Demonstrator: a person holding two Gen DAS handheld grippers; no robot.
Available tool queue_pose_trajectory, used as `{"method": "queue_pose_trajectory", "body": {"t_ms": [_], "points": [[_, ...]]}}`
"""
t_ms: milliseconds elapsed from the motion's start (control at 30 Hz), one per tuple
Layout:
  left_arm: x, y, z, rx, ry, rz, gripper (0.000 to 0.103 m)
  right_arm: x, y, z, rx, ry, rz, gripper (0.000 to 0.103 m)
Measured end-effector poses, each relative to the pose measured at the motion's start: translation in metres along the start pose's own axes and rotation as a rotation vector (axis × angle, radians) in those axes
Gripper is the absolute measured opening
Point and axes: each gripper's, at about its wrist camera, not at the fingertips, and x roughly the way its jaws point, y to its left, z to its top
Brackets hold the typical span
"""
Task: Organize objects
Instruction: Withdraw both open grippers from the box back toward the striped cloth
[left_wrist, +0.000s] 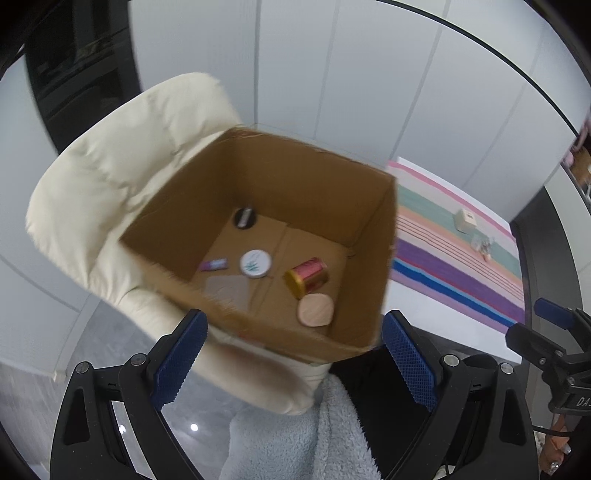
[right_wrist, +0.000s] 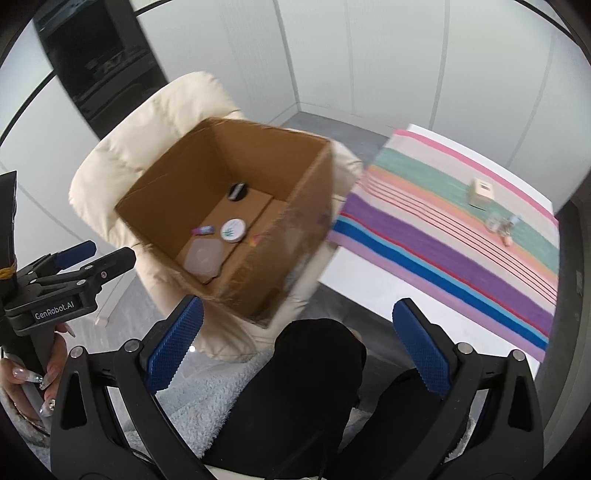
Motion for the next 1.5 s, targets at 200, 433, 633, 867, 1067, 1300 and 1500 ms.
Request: {"method": "queue_pose_trajectory", "body": {"t_ms": [200, 433, 633, 867, 1067, 1300, 1500], "points": [[0.014, -0.073, 0.004, 0.153, 0.008, -0.041, 0.096, -0.023, -0.056, -0.013, 0.109, -0.04, -0.075, 0.103], [0.03, -0.157, 0.003, 0.298, 0.013, -0.094, 0.096, -0.053, -0.138, -0.042, 0.273, -0.057, -0.173, 0.103], [0.035, -0.226, -0.007, 0.425, 0.013, -0.138, 0.096, -0.077, -0.194, -0.074, 0.379, -0.07, -0.275, 0.103], [0.039, -0.264, -0.019, 0.513, 0.031, -0.143, 0.096, -0.082, -0.237, -0.095, 0.45, -0.059, -0.336, 0.103], [0.054, -0.265, -0.013, 0.481, 0.059, -0.113, 0.096, -0.07, -0.258, -0.098, 0.482, -0.049, -0.321, 0.103], [0.078, -0.28, 0.011, 0.448, 0.077, -0.102, 0.096, -0.042, -0.284, -0.087, 0.5, -0.031, -0.303, 0.103], [0.115, -0.313, 0.042, 0.477, 0.076, -0.08, 0.096, -0.001, -0.321, -0.064, 0.563, -0.045, -0.252, 0.103]]}}
